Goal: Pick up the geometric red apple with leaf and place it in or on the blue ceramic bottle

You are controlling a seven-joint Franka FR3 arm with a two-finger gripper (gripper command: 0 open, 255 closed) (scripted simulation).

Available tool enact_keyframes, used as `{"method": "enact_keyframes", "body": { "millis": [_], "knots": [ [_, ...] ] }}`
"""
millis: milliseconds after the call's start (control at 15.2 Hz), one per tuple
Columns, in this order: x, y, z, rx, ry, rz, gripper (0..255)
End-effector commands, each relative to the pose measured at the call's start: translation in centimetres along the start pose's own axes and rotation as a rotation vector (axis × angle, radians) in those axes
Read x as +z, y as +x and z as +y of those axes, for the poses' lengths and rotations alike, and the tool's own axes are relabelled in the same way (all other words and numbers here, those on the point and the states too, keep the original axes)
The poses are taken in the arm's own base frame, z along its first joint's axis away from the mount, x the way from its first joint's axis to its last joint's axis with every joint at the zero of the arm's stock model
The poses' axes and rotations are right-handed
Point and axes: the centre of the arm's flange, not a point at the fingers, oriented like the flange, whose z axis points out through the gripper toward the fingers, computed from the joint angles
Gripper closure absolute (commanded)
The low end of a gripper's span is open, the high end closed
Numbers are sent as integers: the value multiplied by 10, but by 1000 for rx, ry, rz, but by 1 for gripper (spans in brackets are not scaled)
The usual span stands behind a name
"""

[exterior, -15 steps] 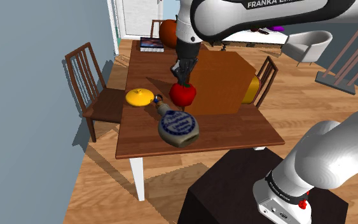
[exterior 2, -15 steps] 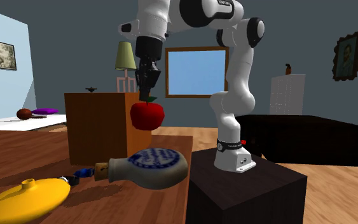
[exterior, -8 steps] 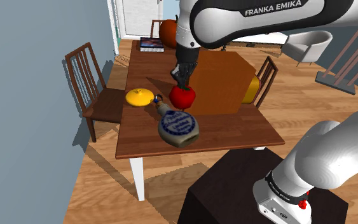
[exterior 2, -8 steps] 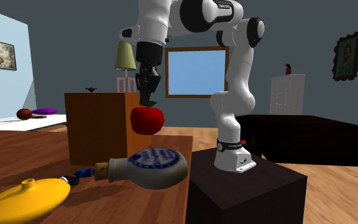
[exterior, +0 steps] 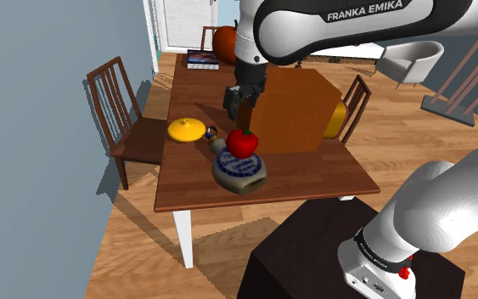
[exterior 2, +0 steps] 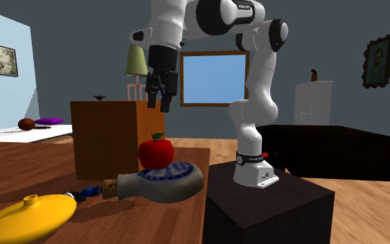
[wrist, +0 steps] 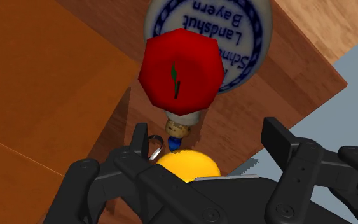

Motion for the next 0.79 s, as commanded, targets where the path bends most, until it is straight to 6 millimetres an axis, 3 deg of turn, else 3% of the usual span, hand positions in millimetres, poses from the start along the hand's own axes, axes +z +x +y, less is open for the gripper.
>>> {"method": "enact_keyframes", "body": {
  "millis": [0,198,726],
  "knots": [
    [-13,0,0,0,0,0,0],
    [-50,0,0,0,0,0,0],
    [-50,0,0,0,0,0,0]
  ]
}}
